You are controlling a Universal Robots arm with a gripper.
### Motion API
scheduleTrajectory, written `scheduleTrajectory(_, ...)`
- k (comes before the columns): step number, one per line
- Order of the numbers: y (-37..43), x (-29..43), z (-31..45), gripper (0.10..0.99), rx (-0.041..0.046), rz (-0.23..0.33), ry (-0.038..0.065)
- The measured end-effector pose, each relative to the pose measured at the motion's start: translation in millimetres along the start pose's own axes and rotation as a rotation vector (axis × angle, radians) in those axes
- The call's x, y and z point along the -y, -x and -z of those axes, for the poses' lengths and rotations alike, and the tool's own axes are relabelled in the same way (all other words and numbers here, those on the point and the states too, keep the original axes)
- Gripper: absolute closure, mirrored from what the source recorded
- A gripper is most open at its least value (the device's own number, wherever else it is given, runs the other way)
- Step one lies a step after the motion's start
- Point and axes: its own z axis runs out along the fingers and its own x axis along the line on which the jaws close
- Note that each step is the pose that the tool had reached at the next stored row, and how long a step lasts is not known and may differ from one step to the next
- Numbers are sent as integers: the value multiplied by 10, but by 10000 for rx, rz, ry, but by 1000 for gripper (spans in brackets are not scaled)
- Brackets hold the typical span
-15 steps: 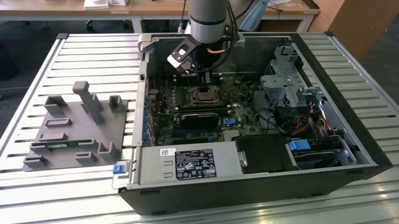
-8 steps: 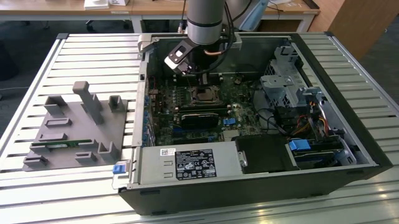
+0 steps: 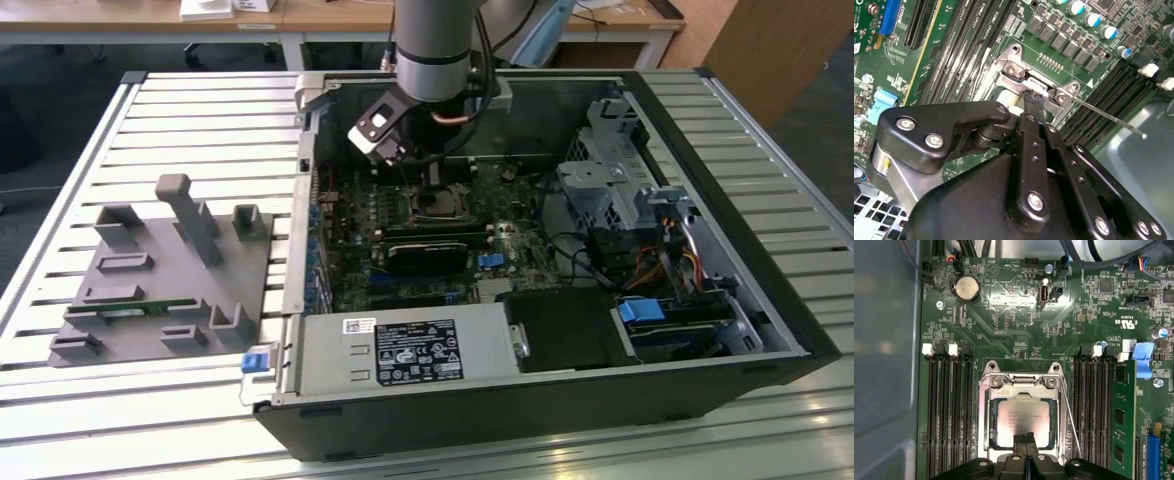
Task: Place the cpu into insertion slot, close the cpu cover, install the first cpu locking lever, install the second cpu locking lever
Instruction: 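Close the cpu cover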
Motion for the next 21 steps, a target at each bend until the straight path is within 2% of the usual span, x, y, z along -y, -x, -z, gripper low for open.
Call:
scheduleTrajectory(4,-1,5,-41,980,14,2,0)
scheduleTrajectory(7,1,7,-61,980,58,3,-11)
scheduleTrajectory(10,-1,7,-64,980,51,1,-3)
scheduleTrajectory(17,0,16,22,980,48,2,17)
scheduleTrajectory(21,0,-4,30,980,48,2,18)
